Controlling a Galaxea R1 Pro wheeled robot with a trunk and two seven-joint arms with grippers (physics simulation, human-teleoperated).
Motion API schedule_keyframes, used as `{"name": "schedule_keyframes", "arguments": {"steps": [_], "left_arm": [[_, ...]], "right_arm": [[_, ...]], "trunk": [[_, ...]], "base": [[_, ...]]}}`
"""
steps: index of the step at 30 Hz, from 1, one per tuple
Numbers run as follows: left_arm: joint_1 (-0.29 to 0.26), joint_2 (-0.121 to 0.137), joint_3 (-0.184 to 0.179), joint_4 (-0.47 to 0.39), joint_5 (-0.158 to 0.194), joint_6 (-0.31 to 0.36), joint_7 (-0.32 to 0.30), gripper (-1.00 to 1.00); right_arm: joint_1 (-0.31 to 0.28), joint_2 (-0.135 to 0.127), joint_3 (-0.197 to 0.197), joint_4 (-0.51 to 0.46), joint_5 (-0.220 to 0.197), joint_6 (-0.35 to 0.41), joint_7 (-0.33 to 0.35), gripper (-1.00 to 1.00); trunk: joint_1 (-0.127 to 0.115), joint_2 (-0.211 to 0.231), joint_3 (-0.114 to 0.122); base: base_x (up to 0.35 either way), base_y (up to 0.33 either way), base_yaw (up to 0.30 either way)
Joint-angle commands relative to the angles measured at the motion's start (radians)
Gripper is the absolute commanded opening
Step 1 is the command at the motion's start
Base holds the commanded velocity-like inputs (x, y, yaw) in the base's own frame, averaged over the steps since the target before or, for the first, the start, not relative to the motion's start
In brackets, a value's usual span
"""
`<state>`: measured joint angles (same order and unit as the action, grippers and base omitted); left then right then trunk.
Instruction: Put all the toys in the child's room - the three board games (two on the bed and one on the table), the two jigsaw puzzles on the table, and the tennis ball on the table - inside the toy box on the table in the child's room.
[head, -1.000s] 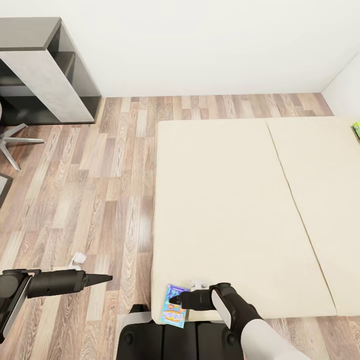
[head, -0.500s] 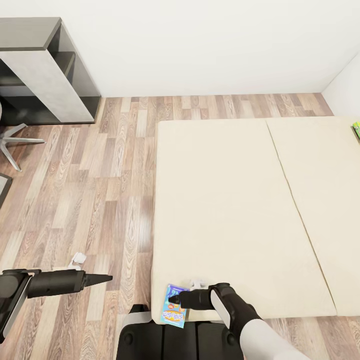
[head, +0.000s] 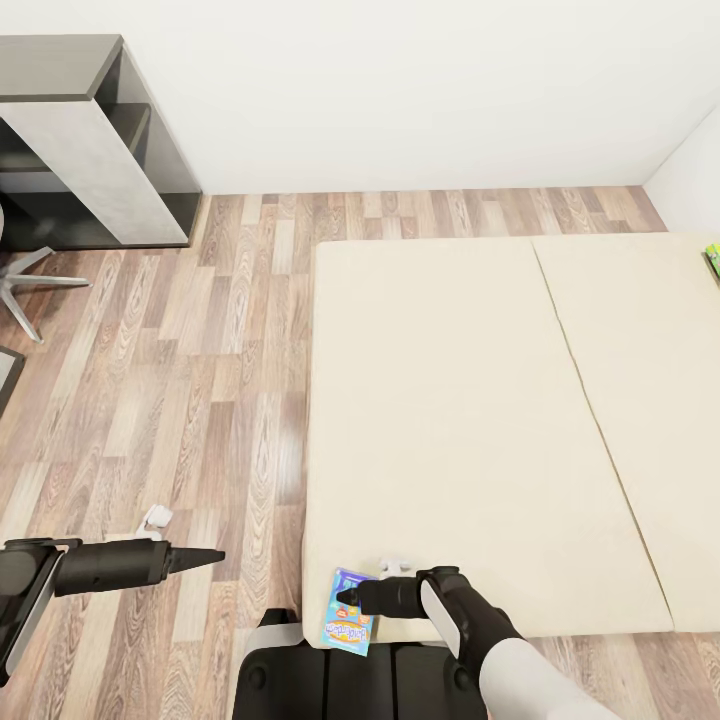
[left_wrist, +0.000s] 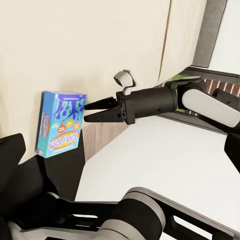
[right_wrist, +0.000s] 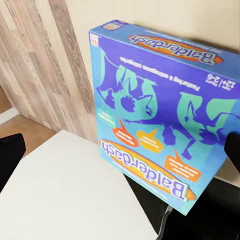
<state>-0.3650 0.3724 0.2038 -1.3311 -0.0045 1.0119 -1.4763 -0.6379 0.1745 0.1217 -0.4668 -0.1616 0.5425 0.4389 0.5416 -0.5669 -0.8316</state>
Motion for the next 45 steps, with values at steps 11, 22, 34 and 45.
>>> {"name": "schedule_keyframes", "arguments": {"steps": [11, 22, 34, 45], "left_arm": [[0.0, -0.002, -0.001, 0.0, -0.002, 0.01, -0.004, 1.0], [0.0, -0.002, -0.001, 0.0, -0.001, 0.01, -0.004, 1.0], [0.0, -0.002, 0.0, 0.0, -0.001, 0.01, -0.004, 1.0], [0.0, -0.002, -0.001, 0.0, -0.002, 0.01, -0.004, 1.0]], "right_arm": [[0.0, 0.0, 0.001, 0.005, -0.006, 0.012, -0.015, 1.0], [0.0, -0.009, -0.004, 0.0, -0.011, 0.007, -0.011, 1.0], [0.0, -0.01, -0.01, -0.001, -0.012, 0.004, -0.015, 1.0], [0.0, -0.01, -0.009, -0.001, -0.012, 0.002, -0.014, 1.0]], "trunk": [[0.0, -0.001, -0.001], [0.0, -0.001, -0.001], [0.0, -0.001, -0.002], [0.0, -0.001, -0.007]], "base": [[0.0, 0.0, 0.0], [0.0, 0.0, 0.0], [0.0, 0.0, 0.0], [0.0, 0.0, 0.0]]}}
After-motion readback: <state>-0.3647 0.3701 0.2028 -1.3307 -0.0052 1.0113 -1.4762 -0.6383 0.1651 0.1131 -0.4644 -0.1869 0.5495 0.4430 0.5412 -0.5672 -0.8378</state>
